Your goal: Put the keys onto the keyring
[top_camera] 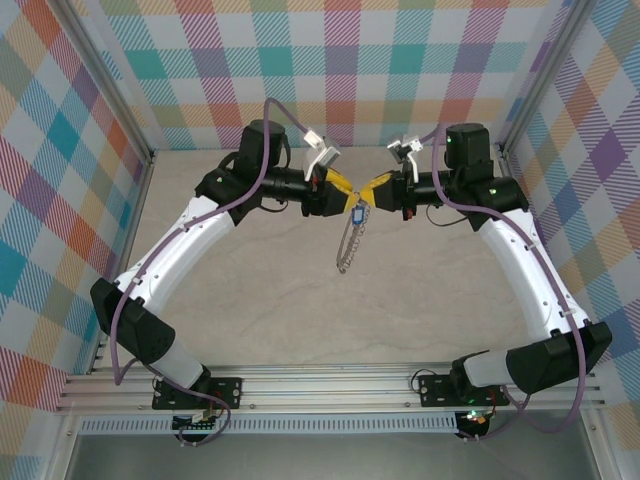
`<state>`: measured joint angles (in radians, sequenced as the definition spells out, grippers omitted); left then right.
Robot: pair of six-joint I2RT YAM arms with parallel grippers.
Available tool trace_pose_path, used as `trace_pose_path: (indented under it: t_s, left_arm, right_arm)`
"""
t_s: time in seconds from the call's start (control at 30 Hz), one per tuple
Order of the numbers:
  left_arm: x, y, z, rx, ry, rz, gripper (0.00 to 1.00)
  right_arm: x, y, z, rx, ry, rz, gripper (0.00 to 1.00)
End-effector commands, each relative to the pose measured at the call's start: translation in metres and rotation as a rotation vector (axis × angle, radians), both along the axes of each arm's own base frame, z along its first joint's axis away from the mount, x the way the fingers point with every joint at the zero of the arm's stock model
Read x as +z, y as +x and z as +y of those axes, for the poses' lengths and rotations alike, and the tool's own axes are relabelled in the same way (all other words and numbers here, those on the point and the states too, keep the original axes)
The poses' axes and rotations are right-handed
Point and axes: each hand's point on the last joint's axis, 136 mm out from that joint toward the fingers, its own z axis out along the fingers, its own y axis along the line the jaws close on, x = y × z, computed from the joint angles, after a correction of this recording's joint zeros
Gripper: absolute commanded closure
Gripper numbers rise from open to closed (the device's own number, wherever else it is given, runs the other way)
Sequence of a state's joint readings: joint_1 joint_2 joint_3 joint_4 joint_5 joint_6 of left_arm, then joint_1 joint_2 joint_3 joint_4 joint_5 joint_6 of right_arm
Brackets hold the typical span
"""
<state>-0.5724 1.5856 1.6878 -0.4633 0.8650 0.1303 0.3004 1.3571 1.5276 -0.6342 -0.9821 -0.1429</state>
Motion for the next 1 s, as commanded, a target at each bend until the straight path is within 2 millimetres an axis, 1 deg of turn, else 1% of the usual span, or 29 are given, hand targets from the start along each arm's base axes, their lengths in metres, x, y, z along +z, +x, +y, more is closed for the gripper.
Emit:
trace_pose_path:
  t_s: [0.0, 0.23, 0.53, 0.67, 0.73, 0.8, 0.9, 0.93, 0.97]
  left_arm:
    - [0.022, -0.001, -0.001, -0.024, -0.062, -0.029, 0.56]
    - [0.024, -0.001, -0.007, -0.042, -0.087, -0.015, 0.57]
    - [0.02, -0.005, -0.014, -0.07, -0.088, -0.003, 0.75]
    - [0.018, -0.012, -0.02, -0.099, -0.086, 0.005, 0.79]
    - [0.016, -0.015, -0.023, -0.109, -0.082, 0.006, 0.79]
    - [0.014, -0.017, -0.026, -0.114, -0.077, 0.006, 0.81]
    - [0.01, -0.017, -0.031, -0.108, -0.068, 0.005, 0.89]
    - [0.009, -0.017, -0.032, -0.103, -0.068, 0.006, 0.93]
    - [0.008, -0.015, -0.034, -0.094, -0.066, 0.006, 0.99]
  right_arm:
    - [0.013, -0.007, 0.001, 0.048, 0.046, -0.042, 1.0]
    - [0.013, -0.007, 0.002, 0.055, 0.057, -0.038, 1.0]
    - [0.012, -0.004, 0.002, 0.045, 0.057, -0.038, 1.0]
    - [0.011, -0.003, 0.003, 0.044, 0.059, -0.041, 1.0]
    - [0.011, -0.003, 0.003, 0.048, 0.063, -0.045, 1.0]
    - [0.012, -0.003, 0.003, 0.044, 0.07, -0.017, 1.0]
    - [0.012, -0.004, 0.003, 0.047, 0.078, -0.011, 1.0]
    - [0.012, -0.004, 0.004, 0.048, 0.08, -0.006, 1.0]
    - [0.013, -0.004, 0.004, 0.049, 0.083, -0.004, 1.0]
